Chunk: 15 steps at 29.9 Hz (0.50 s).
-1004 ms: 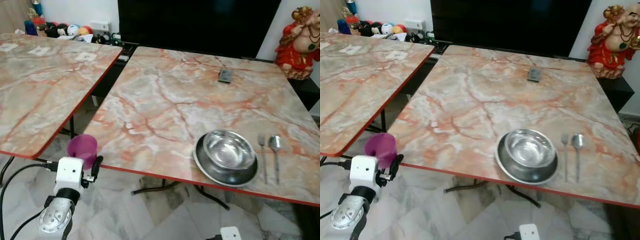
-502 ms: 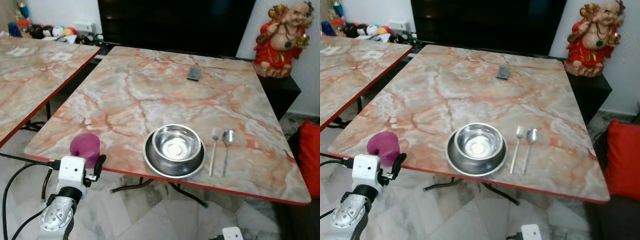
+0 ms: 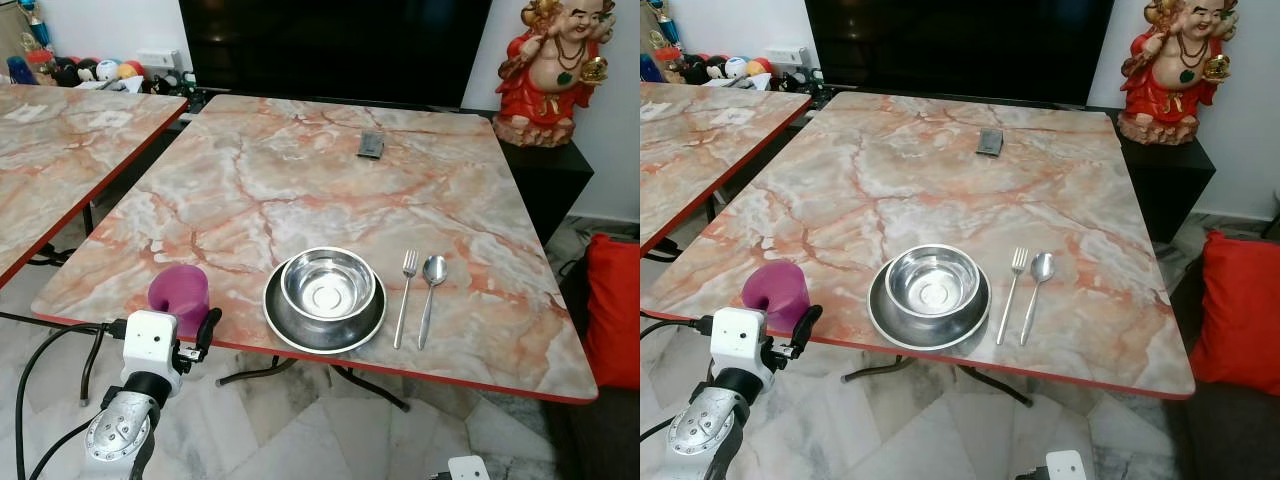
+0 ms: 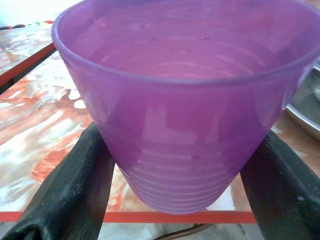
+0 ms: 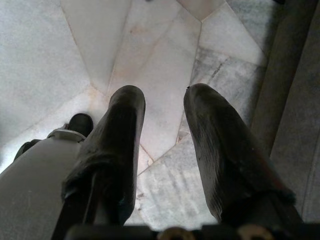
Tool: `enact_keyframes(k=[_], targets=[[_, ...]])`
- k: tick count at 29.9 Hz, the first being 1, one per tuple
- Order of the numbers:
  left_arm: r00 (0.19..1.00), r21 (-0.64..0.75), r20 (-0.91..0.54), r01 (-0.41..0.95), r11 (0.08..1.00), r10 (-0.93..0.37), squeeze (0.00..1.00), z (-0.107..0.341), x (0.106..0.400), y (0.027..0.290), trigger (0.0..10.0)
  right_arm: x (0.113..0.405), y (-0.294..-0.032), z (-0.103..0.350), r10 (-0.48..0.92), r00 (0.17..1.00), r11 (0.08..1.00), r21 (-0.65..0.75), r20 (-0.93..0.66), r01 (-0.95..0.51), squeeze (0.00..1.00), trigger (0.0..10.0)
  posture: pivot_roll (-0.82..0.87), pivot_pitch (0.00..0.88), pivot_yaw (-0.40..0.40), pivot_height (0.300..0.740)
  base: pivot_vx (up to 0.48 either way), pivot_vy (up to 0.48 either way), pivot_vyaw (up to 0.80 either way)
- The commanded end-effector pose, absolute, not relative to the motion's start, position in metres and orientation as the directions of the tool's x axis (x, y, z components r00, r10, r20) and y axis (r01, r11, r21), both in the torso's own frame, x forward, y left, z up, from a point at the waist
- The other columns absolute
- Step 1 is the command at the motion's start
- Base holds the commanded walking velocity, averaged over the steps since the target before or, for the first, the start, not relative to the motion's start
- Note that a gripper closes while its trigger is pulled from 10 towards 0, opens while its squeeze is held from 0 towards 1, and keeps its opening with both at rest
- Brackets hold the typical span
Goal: Setting the table
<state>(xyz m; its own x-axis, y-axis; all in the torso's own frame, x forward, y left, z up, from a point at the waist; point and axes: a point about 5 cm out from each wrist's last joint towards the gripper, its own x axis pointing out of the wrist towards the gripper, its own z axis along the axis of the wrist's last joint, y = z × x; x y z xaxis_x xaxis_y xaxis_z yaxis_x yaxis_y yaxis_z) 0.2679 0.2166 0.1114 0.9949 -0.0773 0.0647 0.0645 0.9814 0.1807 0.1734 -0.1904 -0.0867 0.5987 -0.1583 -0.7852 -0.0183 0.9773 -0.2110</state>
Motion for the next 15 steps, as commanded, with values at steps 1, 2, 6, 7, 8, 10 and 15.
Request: enact_keyframes(k=[1, 2, 6, 7, 8, 10, 15], targets=[[0.994, 0.170, 0.082, 0.065, 0.983, -0.079, 0.00, 0.1162, 0.2684, 0.2158, 10.0, 0.1708, -0.1903, -0.0881, -0.161, 0.587, 0.978, -0.209, -0.793, -0.015, 0.00, 10.0, 0.05, 0.090, -0.025, 0.740, 0.000, 0.000, 0.00], [0.993, 0.169, 0.082, 0.065, 0.983, -0.080, 0.00, 0.1162, 0.2683, 0.2159, 10.0, 0.1707, -0.1903, -0.0881, -0.161, 0.587, 0.978, -0.209, -0.793, -0.015, 0.00, 10.0, 0.05, 0.090, -0.025, 0.740, 0.000, 0.000, 0.00], [0.993, 0.167, 0.081, 0.067, 0.984, -0.081, 0.00, 0.1164, 0.2682, 0.2162, 10.0, 0.1708, -0.1900, -0.0881, -0.160, 0.587, 0.978, -0.208, -0.794, -0.016, 0.00, 10.0, 0.05, 0.093, -0.026, 0.740, 0.000, 0.000, 0.00], [0.993, 0.166, 0.081, 0.069, 0.984, -0.083, 0.00, 0.1165, 0.2682, 0.2159, 10.0, 0.1708, -0.1898, -0.0881, -0.159, 0.587, 0.978, -0.208, -0.794, -0.017, 0.00, 10.0, 0.05, 0.094, -0.025, 0.740, 0.000, 0.000, 0.00], [0.993, 0.166, 0.081, 0.069, 0.984, -0.083, 0.00, 0.1164, 0.2682, 0.2157, 10.0, 0.1708, -0.1897, -0.0882, -0.158, 0.587, 0.978, -0.208, -0.794, -0.018, 0.00, 10.0, 0.05, 0.094, -0.025, 0.740, 0.000, 0.000, 0.00], [0.993, 0.167, 0.080, 0.068, 0.984, -0.082, 0.00, 0.1163, 0.2682, 0.2156, 10.0, 0.1708, -0.1895, -0.0882, -0.157, 0.586, 0.978, -0.207, -0.795, -0.019, 0.00, 10.0, 0.05, 0.095, -0.024, 0.740, 0.000, 0.000, 0.00], [0.994, 0.169, 0.078, 0.068, 0.983, -0.082, 0.00, 0.1163, 0.2682, 0.2157, 10.0, 0.1709, -0.1893, -0.0882, -0.156, 0.585, 0.978, -0.207, -0.795, -0.020, 0.00, 10.0, 0.05, 0.098, -0.024, 0.740, 0.180, 0.000, 0.00]])
